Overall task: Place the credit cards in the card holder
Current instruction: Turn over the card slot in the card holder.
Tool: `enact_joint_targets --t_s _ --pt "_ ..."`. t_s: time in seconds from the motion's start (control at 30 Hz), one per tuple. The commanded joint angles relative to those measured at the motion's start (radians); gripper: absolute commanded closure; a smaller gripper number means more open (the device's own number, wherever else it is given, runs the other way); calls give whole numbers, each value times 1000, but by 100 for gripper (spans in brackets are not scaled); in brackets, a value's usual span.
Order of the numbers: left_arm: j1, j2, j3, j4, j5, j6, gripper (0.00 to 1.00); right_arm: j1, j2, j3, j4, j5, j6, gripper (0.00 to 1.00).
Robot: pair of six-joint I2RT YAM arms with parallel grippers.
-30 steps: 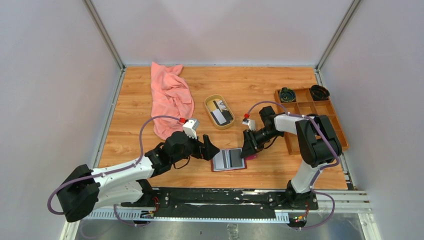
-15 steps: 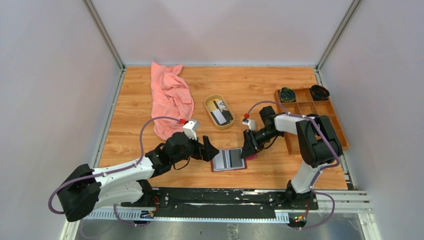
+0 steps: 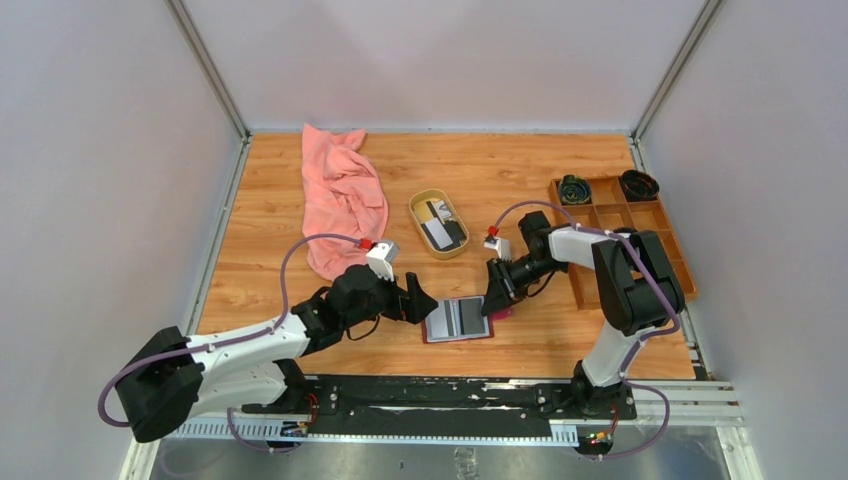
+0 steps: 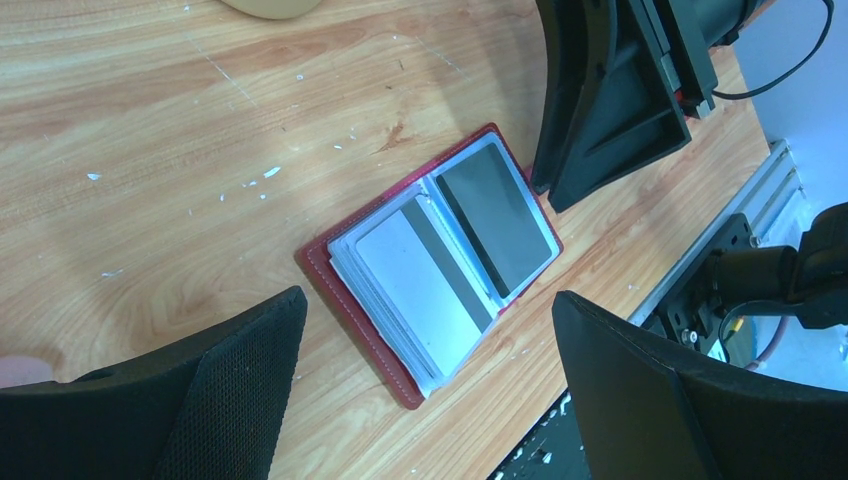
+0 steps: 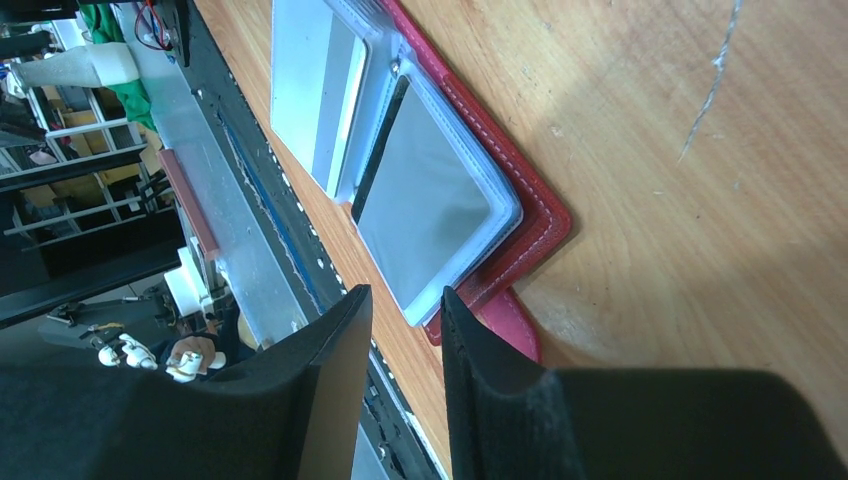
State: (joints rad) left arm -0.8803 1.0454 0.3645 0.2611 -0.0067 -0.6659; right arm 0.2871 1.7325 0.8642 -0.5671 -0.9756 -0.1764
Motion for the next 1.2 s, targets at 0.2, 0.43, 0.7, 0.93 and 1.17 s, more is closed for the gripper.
enact_joint_targets --t_s 0.2,0.43,0.7,0.93,1.17 --pt "1 7 -13 27 -1 -8 3 14 30 33 -31 -3 -11 64" --pt "2 6 -15 27 -1 -9 3 21 52 40 -37 3 -9 64" --pt "1 8 -16 29 -1 -11 3 26 61 45 -42 9 -12 60" --pt "1 7 -16 30 -1 -12 3 32 69 47 -45 20 -14 57" --pt "1 13 -13 32 1 -12 3 43 87 60 -54 13 -15 55"
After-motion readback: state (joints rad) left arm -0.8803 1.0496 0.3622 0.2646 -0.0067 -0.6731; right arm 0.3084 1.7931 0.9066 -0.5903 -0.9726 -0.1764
